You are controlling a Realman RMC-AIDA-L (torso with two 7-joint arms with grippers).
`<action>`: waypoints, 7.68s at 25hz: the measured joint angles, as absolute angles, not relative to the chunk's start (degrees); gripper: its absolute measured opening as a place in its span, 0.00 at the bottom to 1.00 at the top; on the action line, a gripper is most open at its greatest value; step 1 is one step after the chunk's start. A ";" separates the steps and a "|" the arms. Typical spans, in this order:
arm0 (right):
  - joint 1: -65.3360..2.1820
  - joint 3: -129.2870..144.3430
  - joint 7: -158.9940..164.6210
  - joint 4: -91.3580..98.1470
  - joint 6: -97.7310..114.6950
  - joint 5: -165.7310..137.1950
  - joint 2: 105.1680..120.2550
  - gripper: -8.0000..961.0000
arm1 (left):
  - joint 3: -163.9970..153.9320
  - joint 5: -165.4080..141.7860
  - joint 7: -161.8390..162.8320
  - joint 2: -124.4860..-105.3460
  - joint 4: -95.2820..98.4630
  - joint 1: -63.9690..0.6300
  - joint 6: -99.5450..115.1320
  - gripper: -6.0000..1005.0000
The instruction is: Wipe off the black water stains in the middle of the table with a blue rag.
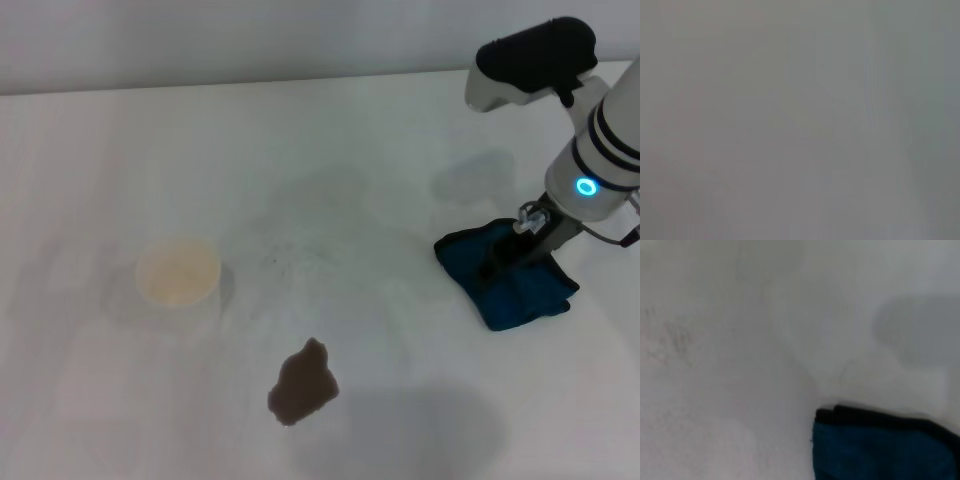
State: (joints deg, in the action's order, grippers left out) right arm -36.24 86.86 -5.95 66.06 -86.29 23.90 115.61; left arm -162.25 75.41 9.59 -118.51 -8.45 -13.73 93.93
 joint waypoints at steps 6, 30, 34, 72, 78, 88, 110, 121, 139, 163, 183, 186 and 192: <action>-36.63 87.36 -6.14 63.39 -85.03 23.65 115.55 0.68 | -162.25 75.53 9.50 -118.48 -9.14 -14.32 93.95 0.88; -41.02 93.47 -5.03 59.38 -85.01 21.29 116.03 0.10 | -162.24 76.94 9.22 -118.70 -9.27 -14.59 93.25 0.88; -41.60 95.93 -4.70 59.80 -85.30 23.19 116.11 0.08 | -162.24 76.98 9.17 -118.74 -9.03 -14.53 93.24 0.88; -50.00 135.20 13.25 74.46 -77.23 45.76 116.19 0.08 | -162.43 77.69 6.85 -118.82 -8.52 -19.43 88.66 0.88; -51.63 136.22 12.23 73.87 -74.59 48.40 116.20 0.08 | -162.39 77.67 6.85 -118.84 -8.52 -19.54 88.57 0.88; -56.12 134.76 9.73 64.35 -72.36 48.02 116.19 0.07 | -162.60 77.62 6.85 -118.91 -8.52 -19.11 88.13 0.88; -58.03 136.51 9.13 61.89 -71.20 52.37 116.21 0.07 | -162.64 77.62 6.85 -118.69 -8.77 -20.14 87.01 0.88; -58.26 139.69 10.64 66.64 -70.11 58.06 116.22 0.07 | -162.69 77.35 6.86 -118.74 -8.76 -20.49 86.47 0.88; -61.54 138.59 10.65 63.43 -69.83 56.37 116.20 0.08 | -162.25 77.61 6.85 -118.74 -8.91 -20.32 86.52 0.88; -42.98 102.18 -6.79 58.34 -84.68 28.04 115.43 0.10 | -162.24 77.61 6.87 -118.93 -8.44 -20.51 87.10 0.88; -40.60 93.73 -13.01 59.92 -89.36 22.34 115.23 0.11 | -162.25 79.09 6.86 -118.91 -6.92 -20.89 85.75 0.88; -39.62 93.40 -13.17 62.03 -89.66 22.27 115.15 0.14 | -162.24 79.11 6.85 -118.91 -6.55 -20.83 85.69 0.88; -37.74 91.85 -14.36 65.61 -90.55 22.16 115.02 0.27 | -162.25 79.12 6.86 -118.98 -6.22 -20.70 85.68 0.88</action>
